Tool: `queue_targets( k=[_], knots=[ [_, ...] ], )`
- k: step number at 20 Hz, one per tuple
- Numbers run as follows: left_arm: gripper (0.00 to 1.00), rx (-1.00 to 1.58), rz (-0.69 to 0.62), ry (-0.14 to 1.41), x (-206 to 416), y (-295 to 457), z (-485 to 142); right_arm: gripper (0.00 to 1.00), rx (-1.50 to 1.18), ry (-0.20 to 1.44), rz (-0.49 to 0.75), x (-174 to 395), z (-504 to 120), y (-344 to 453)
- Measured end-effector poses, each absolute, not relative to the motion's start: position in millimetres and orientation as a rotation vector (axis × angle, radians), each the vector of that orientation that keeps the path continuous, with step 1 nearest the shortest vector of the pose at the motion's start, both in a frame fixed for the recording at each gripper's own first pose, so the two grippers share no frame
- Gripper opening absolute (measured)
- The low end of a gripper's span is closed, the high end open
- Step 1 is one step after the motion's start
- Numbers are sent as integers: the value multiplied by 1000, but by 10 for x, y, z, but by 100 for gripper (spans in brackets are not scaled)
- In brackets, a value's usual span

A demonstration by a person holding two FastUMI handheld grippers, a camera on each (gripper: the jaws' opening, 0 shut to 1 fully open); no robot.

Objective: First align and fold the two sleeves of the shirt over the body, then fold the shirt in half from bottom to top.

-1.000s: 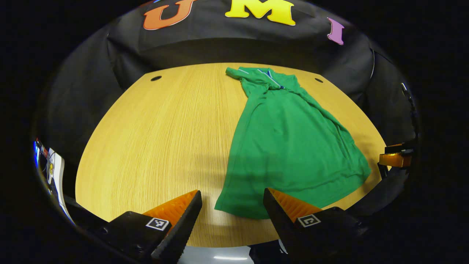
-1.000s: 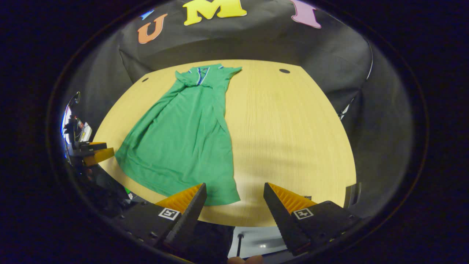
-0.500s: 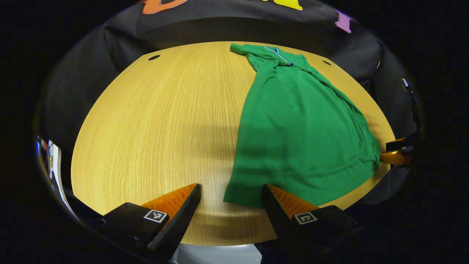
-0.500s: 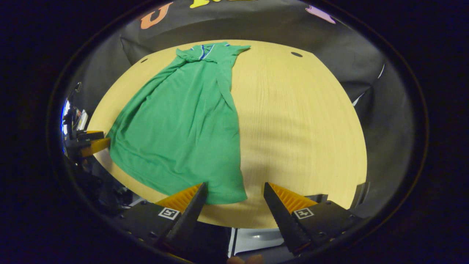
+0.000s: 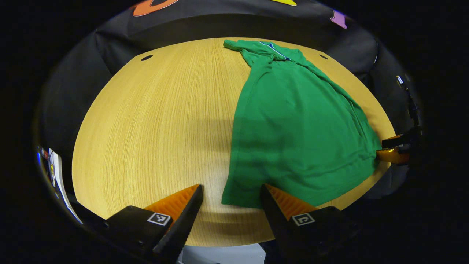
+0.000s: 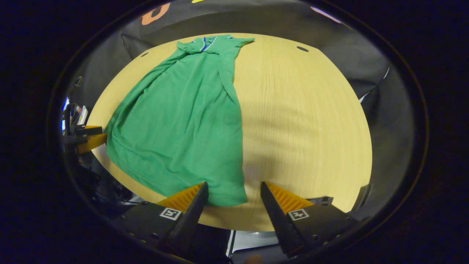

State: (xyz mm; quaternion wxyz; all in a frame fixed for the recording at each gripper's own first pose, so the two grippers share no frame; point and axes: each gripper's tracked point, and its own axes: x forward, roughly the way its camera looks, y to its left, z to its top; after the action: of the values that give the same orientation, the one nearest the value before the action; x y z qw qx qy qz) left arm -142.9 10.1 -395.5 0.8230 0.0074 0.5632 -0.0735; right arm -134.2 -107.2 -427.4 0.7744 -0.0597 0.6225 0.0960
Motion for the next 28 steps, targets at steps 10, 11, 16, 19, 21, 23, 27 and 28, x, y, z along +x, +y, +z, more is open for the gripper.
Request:
queue_targets(
  k=[10, 11, 16, 19, 21, 23, 27, 28],
  knots=[
    [10, -104, -233, 1256, -1535, -142, -3944, 0, -78, 1384, 245, -1392, -4263, -920],
    [7, -143, -245, 1274, -1571, -187, -3927, 0, -80, 1387, 253, -1395, -4261, -911],
    [7, -172, -267, 1286, -1651, -204, -3822, 0, -78, 1350, 259, -1348, -4104, -921],
    [7, -198, -286, 1254, -1575, -225, -3640, 0, -66, 1303, 255, -1196, -3927, -951],
    [7, -206, -298, 1217, -1454, -232, -3481, 0, -47, 1263, 249, -1036, -3783, -961],
    [7, -211, -302, 1173, -1305, -235, -3315, 0, -36, 1221, 244, -861, -3637, -980],
    [6, -221, -313, 1085, -962, -233, -2993, 0, -1, 1151, 235, -503, -3385, -969],
    [6, -211, -318, 1063, -861, -264, -2940, 0, 13, 1133, 232, -411, -3326, -961]
  ],
)
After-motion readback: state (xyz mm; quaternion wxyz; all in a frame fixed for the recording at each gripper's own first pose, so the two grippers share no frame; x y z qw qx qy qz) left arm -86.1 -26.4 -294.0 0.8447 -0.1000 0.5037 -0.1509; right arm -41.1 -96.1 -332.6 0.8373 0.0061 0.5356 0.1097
